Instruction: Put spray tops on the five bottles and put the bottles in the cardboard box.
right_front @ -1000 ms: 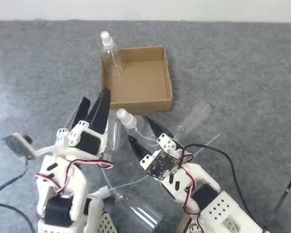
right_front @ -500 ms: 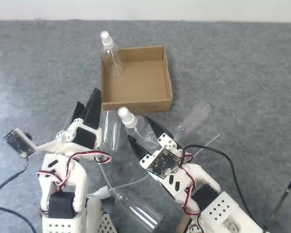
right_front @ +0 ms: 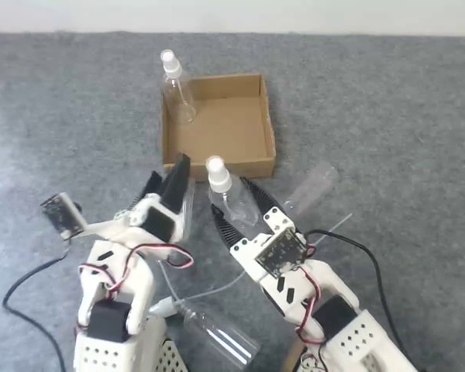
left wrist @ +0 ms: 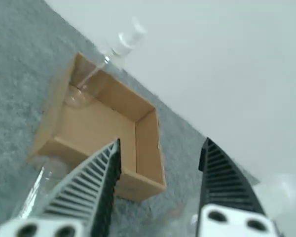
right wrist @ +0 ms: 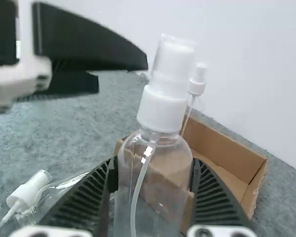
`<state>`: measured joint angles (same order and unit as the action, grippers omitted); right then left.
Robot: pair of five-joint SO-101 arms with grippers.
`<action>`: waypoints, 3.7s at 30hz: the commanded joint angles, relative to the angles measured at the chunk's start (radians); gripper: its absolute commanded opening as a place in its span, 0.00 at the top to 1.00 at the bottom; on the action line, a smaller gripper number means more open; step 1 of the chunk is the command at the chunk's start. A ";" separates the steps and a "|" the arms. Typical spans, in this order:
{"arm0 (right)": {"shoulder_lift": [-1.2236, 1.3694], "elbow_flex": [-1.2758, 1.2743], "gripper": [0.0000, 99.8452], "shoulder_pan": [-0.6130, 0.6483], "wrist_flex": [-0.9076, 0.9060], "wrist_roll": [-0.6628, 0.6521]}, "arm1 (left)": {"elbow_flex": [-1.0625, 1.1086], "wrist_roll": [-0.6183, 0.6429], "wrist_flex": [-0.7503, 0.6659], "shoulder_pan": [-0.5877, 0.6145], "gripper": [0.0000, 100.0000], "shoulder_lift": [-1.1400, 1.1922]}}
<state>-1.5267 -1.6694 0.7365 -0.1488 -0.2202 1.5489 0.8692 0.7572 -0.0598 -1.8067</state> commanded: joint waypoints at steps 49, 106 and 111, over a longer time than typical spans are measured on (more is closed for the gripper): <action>-0.133 -0.021 0.91 -0.024 -0.148 0.008 | -0.018 -0.189 -0.074 -0.020 0.76 0.008; -0.119 0.321 0.91 -0.028 -0.397 0.008 | 0.137 -0.511 0.023 0.356 0.76 0.015; 0.018 0.417 0.91 -0.028 -0.372 0.005 | 0.137 -0.511 0.018 0.361 0.76 0.015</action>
<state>-1.5988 -1.3671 0.7211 -0.5416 -0.2140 1.6993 0.3629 0.7787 0.2992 -1.8067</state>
